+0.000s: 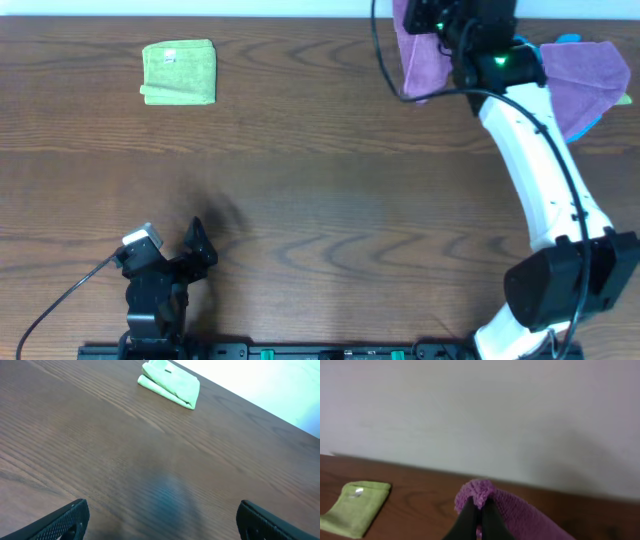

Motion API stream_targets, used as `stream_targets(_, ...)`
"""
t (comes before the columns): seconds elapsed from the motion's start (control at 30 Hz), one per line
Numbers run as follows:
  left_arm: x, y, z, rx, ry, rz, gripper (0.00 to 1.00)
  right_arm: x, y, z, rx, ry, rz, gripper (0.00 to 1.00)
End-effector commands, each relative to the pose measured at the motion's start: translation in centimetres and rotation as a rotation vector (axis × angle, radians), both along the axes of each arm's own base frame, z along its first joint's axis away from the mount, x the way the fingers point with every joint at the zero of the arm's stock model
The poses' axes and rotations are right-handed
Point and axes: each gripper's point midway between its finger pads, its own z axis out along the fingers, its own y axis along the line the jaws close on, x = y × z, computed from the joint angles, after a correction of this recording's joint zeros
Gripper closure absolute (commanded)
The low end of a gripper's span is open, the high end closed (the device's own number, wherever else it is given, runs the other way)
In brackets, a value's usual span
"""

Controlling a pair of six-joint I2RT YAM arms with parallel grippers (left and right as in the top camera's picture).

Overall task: Fold the cloth
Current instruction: 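Grasp the purple cloth corner and drag it to table center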

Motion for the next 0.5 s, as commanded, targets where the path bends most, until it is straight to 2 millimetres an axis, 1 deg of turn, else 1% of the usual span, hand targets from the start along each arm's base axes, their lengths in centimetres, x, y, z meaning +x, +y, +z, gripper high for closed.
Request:
stream_targets(0.0, -0.1, 0.4, -0.8, 0.0, 0.016, 0.021, 0.05, 0.9, -1.6, 1.0, -0.08, -0.067, -0.079, 0.99)
stream_targets(0.07, -0.1, 0.4, -0.8, 0.0, 0.016, 0.021, 0.05, 1.6, -3.9, 2.2, -0.145, -0.131, -0.198, 0.99)
stream_targets(0.17, -0.1, 0.4, -0.8, 0.0, 0.016, 0.021, 0.05, 2.0, -6.3, 3.6, -0.234, -0.193, -0.321, 0.98)
stream_targets(0.23, -0.1, 0.4, -0.8, 0.0, 0.016, 0.021, 0.05, 2.0, -6.4, 3.5, -0.271, -0.189, -0.32, 0.99)
stream_targets(0.3, -0.1, 0.4, -0.8, 0.0, 0.016, 0.021, 0.05, 1.8, -5.9, 2.4, -0.28, -0.151, -0.289, 0.99)
stream_targets(0.37, -0.1, 0.4, -0.8, 0.0, 0.016, 0.021, 0.05, 1.3, -4.4, 0.6, -0.286, -0.083, -0.214, 0.99)
stream_targets(0.47, -0.1, 0.4, -0.8, 0.0, 0.016, 0.021, 0.05, -0.2, -1.1, -2.4, -0.246, 0.035, -0.065, 0.98)
